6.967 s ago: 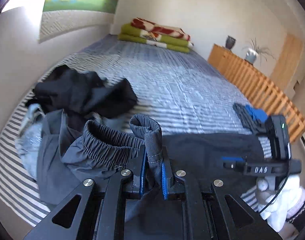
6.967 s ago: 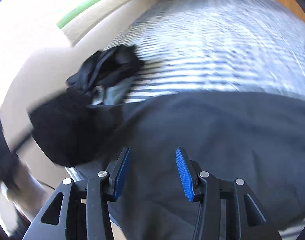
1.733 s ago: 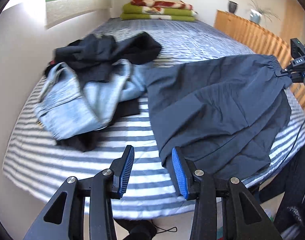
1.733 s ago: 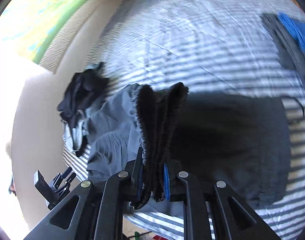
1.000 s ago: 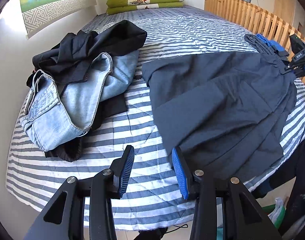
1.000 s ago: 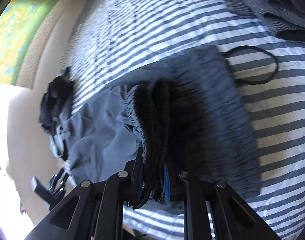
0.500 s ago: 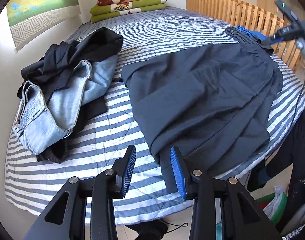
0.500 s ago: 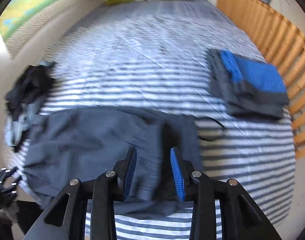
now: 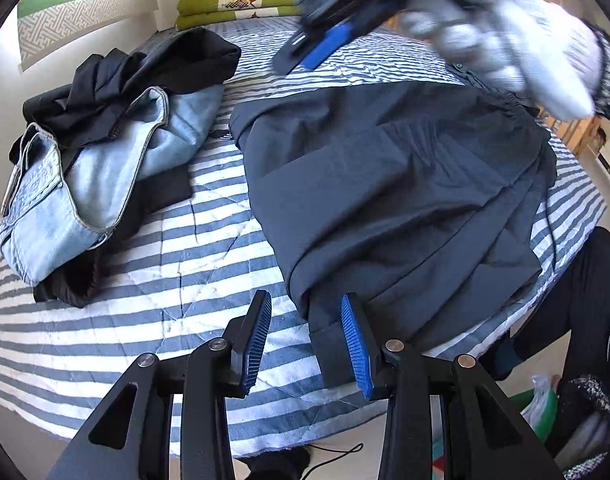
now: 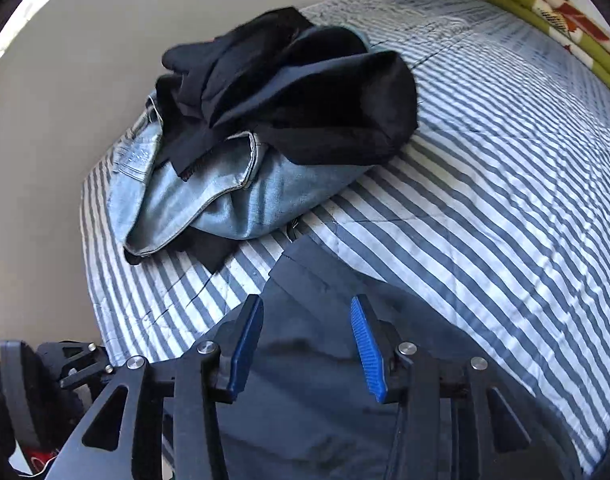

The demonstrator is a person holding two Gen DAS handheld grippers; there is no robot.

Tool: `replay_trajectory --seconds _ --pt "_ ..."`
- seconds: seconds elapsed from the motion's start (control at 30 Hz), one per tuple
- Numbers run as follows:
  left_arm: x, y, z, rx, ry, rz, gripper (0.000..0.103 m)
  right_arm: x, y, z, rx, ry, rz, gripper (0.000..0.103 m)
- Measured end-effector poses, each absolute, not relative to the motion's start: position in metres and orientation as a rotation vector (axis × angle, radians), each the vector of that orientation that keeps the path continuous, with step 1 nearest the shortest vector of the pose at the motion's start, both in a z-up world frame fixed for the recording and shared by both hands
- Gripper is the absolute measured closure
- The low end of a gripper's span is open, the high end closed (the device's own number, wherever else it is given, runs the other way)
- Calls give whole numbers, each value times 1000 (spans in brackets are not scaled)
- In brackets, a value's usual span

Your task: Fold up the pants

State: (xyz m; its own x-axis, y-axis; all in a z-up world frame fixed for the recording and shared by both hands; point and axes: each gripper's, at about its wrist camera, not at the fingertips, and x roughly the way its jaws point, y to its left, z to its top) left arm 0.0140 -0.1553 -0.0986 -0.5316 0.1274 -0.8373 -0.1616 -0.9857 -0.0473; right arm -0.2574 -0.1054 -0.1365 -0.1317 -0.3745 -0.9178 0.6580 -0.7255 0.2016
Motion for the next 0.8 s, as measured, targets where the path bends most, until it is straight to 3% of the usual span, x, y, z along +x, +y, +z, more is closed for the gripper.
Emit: replay_trajectory --seconds 0.2,0.3,0.33,0.4,0.43,0.8 --pt "3 -170 -96 -1388 -53 2594 67 -273 -130 -170 1533 417 -1857 59" --pt "-4 -171 -99 -1393 -59 2579 90 -277 -128 -181 1567 435 -1834 59" --pt "-5 -169 -99 -1388 -49 2579 94 -278 -127 -183 1572 432 -1828 59" --pt "-4 -166 -98 -1369 -23 2589 98 -278 -124 -185 1573 426 -1836 75" --pt "-3 -164 -96 -1361 -19 2594 99 -276 -123 -185 1576 419 -1822 97" --pt "54 -141 -65 -1351 -46 2634 103 -260 -103 -171 1480 441 -1960 102"
